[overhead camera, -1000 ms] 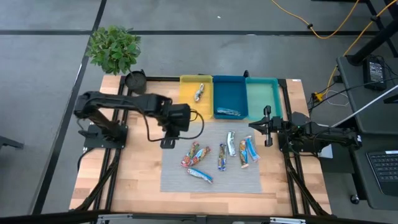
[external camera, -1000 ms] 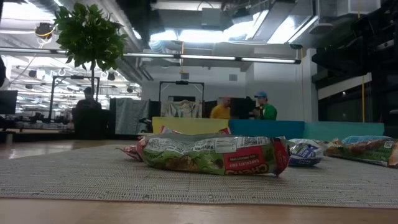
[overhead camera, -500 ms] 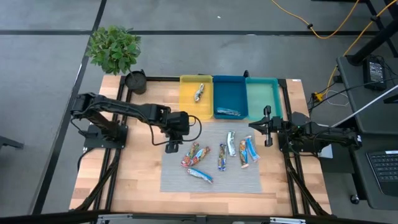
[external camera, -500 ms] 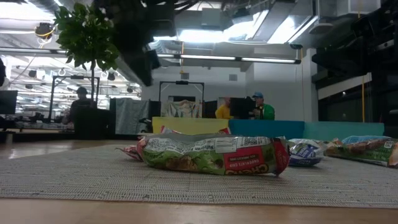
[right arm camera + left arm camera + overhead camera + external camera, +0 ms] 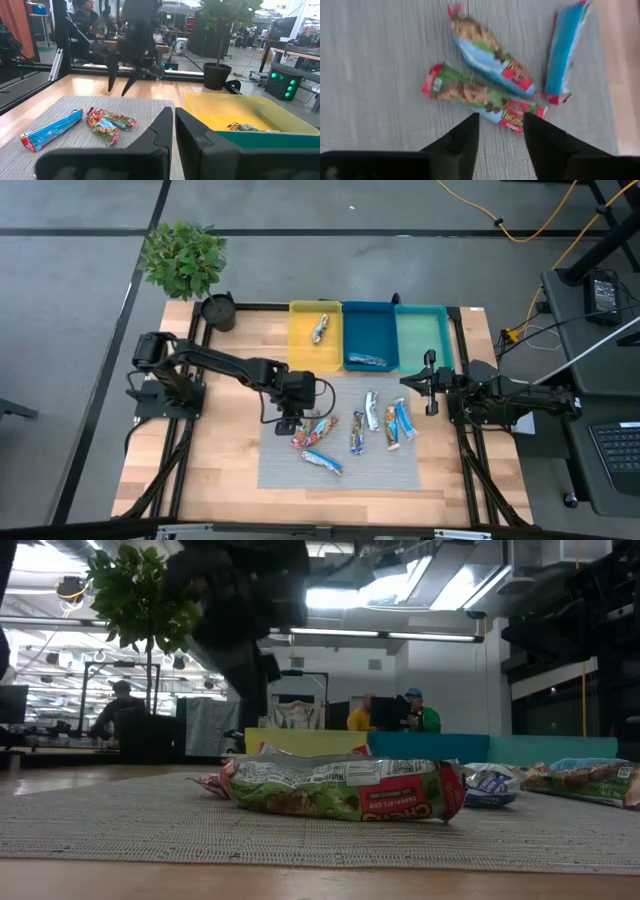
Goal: Pick and place Granola Bars by type
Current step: Put the red granola bar into the light blue bin
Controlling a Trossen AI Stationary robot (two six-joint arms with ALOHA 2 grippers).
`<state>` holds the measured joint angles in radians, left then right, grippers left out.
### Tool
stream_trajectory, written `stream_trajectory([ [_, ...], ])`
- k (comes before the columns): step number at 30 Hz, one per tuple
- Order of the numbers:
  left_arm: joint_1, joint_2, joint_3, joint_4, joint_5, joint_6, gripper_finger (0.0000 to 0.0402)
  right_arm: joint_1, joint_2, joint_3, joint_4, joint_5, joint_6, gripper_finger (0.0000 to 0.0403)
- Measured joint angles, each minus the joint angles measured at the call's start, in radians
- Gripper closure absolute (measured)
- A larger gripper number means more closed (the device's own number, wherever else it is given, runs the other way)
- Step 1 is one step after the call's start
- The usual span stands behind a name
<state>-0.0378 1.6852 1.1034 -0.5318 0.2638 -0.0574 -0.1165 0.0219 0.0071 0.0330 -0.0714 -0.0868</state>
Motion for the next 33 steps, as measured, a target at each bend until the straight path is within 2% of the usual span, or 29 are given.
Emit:
stream_trajectory([
  [7,-0.026,0.072,0.000,0.014,0.001,0.017,0.0173,0.000,0.000,0.000,0.000,0.000,0.000,0.0379],
  [12,-0.036,0.095,0.000,0.056,0.002,0.018,0.0145,0.000,0.000,0.000,0.000,0.000,0.000,0.0379],
  [21,-0.034,0.155,0.002,0.148,-0.002,0.029,0.0145,0.000,0.000,0.000,0.000,0.000,0.000,0.0379],
  [33,-0.033,0.195,0.003,0.163,-0.010,0.046,0.0159,0.000,0.000,0.000,0.000,0.000,0.000,0.0379],
])
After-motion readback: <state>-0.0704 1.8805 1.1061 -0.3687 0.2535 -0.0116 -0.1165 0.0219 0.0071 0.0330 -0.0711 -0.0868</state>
